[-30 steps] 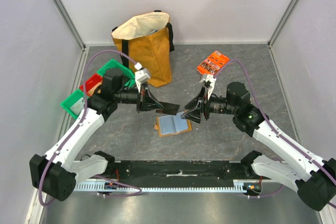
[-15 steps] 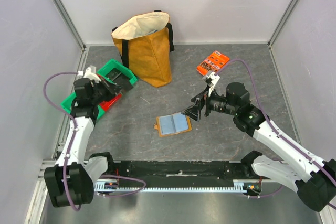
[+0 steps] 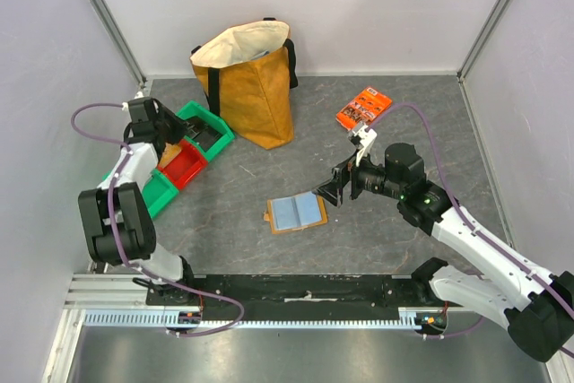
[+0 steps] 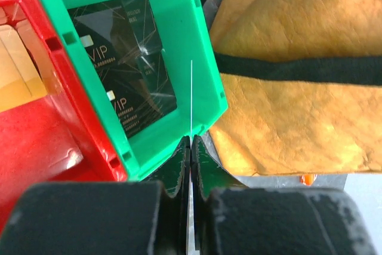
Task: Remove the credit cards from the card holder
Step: Place the credit card in the storage box.
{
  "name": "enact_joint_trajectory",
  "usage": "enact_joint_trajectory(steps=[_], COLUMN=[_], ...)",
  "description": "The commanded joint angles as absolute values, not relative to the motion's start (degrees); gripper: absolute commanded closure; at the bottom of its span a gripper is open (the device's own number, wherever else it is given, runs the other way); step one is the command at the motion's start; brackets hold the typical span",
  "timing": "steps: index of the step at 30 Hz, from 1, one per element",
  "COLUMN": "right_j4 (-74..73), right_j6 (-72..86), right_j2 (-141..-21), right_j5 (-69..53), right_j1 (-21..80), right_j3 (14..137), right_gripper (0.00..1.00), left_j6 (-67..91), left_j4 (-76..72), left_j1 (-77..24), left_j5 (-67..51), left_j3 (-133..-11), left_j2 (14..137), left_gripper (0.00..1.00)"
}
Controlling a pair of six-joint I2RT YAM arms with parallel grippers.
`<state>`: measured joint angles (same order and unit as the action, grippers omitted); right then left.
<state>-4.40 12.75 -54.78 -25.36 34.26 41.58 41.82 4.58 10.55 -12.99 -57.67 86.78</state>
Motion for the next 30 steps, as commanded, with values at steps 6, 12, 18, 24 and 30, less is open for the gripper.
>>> enact_joint_trajectory(steps=[6,12,18,24,30], right_j4=[-3.78,-3.95,-4.39,-5.45,-5.98], right_j6=[11.08,10.99,10.90,10.81,11.07], right_j2=[-53.53,-53.88,-54.05,-54.05,-53.44], right_j5=[-23.91,-23.64,-23.20,-22.59,-22.24], right_j1=[34.10,34.10,34.19,34.10,34.10], right_j3=[41.04,41.22,41.40,41.84,41.84], right_gripper=[0.02,0.02,0.02,0.02,0.02], left_j6=[45.53,45.62,46.76,44.66,42.36], left_j4=[3.42,3.60,3.87,6.76,9.58], left_j1=[10.63,9.41,8.44,7.91,8.00], left_j5=[-14.15,-13.01,-13.45,-11.78,-12.83], left_j3=[-65.91,-70.57,-73.47,-74.35,-75.59], left_j2=[98.25,103.44,107.40,107.05,106.44], left_gripper=[0.96,0.95,0.90,0.77,0.98])
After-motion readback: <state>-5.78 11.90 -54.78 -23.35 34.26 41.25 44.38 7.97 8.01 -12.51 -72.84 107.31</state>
